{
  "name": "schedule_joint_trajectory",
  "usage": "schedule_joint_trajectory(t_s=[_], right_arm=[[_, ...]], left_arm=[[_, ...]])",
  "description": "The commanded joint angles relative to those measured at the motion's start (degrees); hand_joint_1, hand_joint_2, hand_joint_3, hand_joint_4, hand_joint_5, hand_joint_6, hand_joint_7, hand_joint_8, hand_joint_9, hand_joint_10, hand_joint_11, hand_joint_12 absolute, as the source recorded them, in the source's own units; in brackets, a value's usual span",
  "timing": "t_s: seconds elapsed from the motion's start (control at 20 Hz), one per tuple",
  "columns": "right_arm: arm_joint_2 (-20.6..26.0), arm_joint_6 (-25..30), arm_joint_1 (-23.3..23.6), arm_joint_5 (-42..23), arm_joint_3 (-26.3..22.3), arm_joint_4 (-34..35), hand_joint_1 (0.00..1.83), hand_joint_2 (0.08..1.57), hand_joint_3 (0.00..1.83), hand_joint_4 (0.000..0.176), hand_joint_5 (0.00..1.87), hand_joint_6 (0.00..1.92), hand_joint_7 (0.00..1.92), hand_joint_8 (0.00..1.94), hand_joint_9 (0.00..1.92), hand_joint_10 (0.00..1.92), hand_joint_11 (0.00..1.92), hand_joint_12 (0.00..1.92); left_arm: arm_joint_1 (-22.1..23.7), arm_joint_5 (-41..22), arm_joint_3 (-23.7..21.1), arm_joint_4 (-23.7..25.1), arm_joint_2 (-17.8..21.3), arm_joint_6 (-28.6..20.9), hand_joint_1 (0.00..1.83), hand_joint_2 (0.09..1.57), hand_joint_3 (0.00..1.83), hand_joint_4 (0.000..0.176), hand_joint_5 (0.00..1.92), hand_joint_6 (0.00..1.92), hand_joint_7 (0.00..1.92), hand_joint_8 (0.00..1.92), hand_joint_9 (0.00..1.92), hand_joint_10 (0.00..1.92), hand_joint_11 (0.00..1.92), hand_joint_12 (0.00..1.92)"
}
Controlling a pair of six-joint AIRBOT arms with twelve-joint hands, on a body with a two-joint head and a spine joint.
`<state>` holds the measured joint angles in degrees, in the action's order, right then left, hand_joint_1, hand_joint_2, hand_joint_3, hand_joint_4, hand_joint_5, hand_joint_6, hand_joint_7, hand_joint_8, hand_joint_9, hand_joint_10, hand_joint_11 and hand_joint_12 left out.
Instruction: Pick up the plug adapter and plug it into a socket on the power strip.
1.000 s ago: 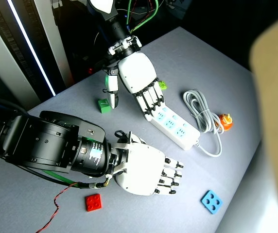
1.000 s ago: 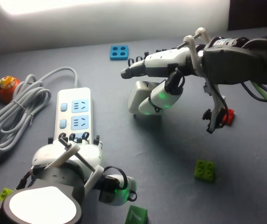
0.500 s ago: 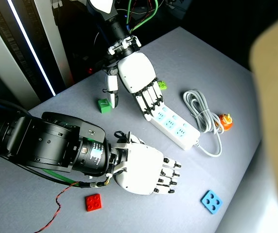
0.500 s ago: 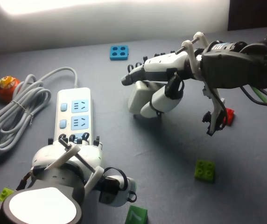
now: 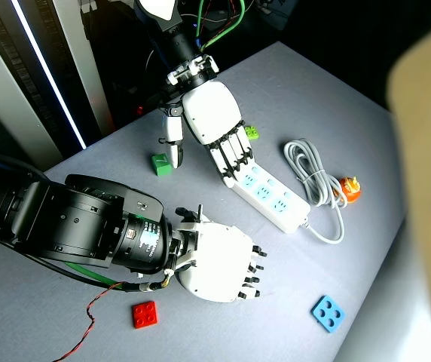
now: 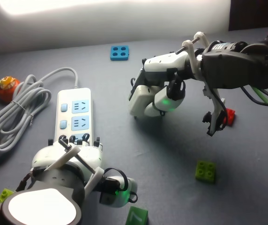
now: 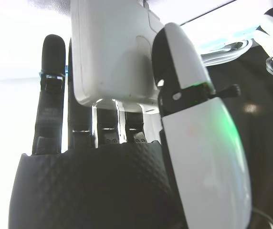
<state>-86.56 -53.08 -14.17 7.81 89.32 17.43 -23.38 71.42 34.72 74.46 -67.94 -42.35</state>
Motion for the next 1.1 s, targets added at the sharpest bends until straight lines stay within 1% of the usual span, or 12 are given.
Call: schedule_joint_trajectory(t_s=[0.0,0.05,0.2,0.3,0.4,0.45,0.55,0.65,0.7,0.9,0.95,1.05], right_arm=[[0.2,0.02,0.26,-5.08,0.15,0.51,1.16,1.19,0.0,0.0,0.79,1.23,0.9,0.92,1.02,0.08,0.61,1.17],[0.2,0.02,0.27,-5.08,0.15,0.51,1.19,1.18,0.0,0.0,0.81,1.16,0.94,1.11,1.12,0.13,0.69,1.24],[0.22,-0.05,0.48,-4.88,0.14,0.51,1.23,1.16,0.0,0.0,0.91,0.91,0.9,1.33,0.84,1.12,0.73,1.56],[0.31,-0.14,1.2,-4.19,0.12,0.51,1.25,1.16,0.0,0.0,0.94,0.84,0.9,1.36,0.79,1.25,0.72,1.59],[0.61,-0.72,3.09,-3.64,0.13,0.52,1.23,1.17,0.0,0.0,0.91,0.93,0.87,1.36,0.78,1.19,0.72,1.54],[0.66,-1.51,4.31,-3.36,0.14,0.53,1.33,1.18,0.0,0.0,0.85,0.96,0.83,1.3,0.78,1.43,0.73,1.52],[0.4,-3.0,7.22,-1.9,0.15,0.53,1.35,1.18,0.0,0.0,0.83,1.0,0.83,1.26,0.79,1.47,0.72,1.48],[-0.36,-4.0,9.69,-1.22,0.32,0.48,1.22,1.16,0.0,0.0,0.9,0.98,0.91,1.26,0.83,1.09,0.73,1.44],[-1.09,-4.03,10.62,-1.03,0.71,-0.62,1.34,1.16,0.0,0.0,0.89,0.94,0.89,1.17,0.83,1.35,0.76,1.41],[-6.07,1.38,13.07,1.2,5.32,-9.62,1.36,1.17,0.0,0.0,0.86,0.96,0.85,1.22,0.8,1.45,0.73,1.44],[-7.5,1.4,13.59,1.29,6.61,-11.04,1.24,1.17,0.0,0.0,0.87,0.99,0.88,1.29,0.82,1.19,0.73,1.44],[-9.84,4.26,14.31,2.12,7.96,-17.95,1.22,1.16,0.0,0.0,0.93,0.91,0.91,1.28,0.86,1.03,0.75,1.41]], left_arm=[[0.03,1.65,-0.44,2.47,0.37,-0.09,0.09,1.25,0.0,0.0,0.06,0.0,0.08,0.0,0.06,0.0,0.0,0.26],[0.03,1.65,-0.47,2.47,0.37,-0.09,0.08,1.26,0.0,0.0,0.06,0.0,0.07,0.0,0.06,0.0,0.0,0.27],[0.14,1.66,-0.57,2.47,0.43,-0.09,0.09,1.26,0.0,0.0,0.07,0.0,0.08,0.0,0.07,0.0,0.0,0.38],[0.29,1.71,-0.63,2.47,0.51,-0.09,0.06,1.27,0.0,0.0,0.05,0.0,0.06,0.0,0.06,0.0,0.0,0.34],[0.42,1.73,-0.65,2.46,0.51,-0.09,0.07,1.26,0.0,0.0,0.05,0.0,0.06,0.0,0.07,0.0,0.0,0.4],[0.44,1.73,-0.65,2.46,0.51,-0.09,0.08,1.26,0.0,0.0,0.06,0.0,0.06,0.0,0.07,0.0,0.0,0.38],[0.45,1.73,-0.65,2.46,0.51,-0.09,0.08,1.26,0.0,0.0,0.06,0.0,0.06,0.0,0.06,0.0,0.0,0.36],[0.45,1.72,-0.66,2.46,0.51,-0.09,0.09,1.25,0.0,0.0,0.07,0.0,0.07,0.0,0.06,0.0,0.0,0.39],[0.45,1.72,-0.66,2.46,0.51,-0.09,0.13,1.24,0.0,0.0,0.08,0.0,0.08,0.0,0.07,0.0,0.0,0.37],[0.53,1.73,-0.7,2.46,0.51,-0.09,0.09,1.25,0.0,0.0,0.07,0.0,0.08,0.0,0.07,0.0,0.0,0.34],[0.51,1.73,-0.73,2.46,0.51,-0.09,0.11,1.24,0.0,0.0,0.08,0.0,0.09,0.0,0.07,0.0,0.0,0.36],[0.37,1.73,-0.73,2.46,0.5,-0.09,0.09,1.25,0.0,0.0,0.06,0.0,0.07,0.0,0.06,0.0,0.0,0.32]])
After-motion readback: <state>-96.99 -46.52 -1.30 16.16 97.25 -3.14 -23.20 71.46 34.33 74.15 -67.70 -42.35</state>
